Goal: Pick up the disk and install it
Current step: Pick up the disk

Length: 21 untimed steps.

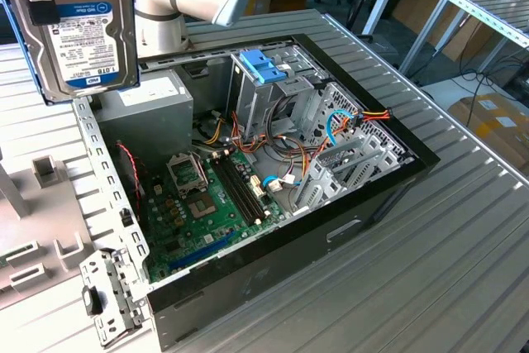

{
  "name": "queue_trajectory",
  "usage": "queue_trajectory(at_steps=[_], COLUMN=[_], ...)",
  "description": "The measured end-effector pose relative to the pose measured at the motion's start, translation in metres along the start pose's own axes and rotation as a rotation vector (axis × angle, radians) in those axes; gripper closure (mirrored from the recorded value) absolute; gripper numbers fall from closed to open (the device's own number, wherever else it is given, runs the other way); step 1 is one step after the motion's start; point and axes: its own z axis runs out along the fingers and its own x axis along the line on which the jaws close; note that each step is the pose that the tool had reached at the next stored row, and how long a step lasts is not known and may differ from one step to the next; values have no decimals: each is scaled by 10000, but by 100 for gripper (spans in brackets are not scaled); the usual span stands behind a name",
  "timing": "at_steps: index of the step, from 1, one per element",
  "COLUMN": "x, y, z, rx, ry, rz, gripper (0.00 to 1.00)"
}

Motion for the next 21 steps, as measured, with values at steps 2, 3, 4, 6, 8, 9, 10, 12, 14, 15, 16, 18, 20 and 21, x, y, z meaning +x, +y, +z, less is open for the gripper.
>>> queue_trajectory(at_steps=[2,3,4,6,8,9,10,12,14,15,16,18,20,21], x=[0,0,1,1,1,1,2,2,2,3,3,3,3,3], y=[-16,-24,-30,-51,-65,-80,-86,-103,-119,-126,-134,-158,-171,-178], z=[0,0,0,1,1,1,1,2,2,2,2,2,2,2], rx=[-1,-2,-2,-3,-4,-5,-5,-6,-6,-7,-7,-8,-8,-8], ry=[0,1,0,0,2,2,2,1,2,3,3,3,3,3], rz=[0,0,0,0,0,1,0,0,0,0,0,0,1,1], gripper=[63,63,63,63,63,63,63,63,63,63,63,63,63,63])
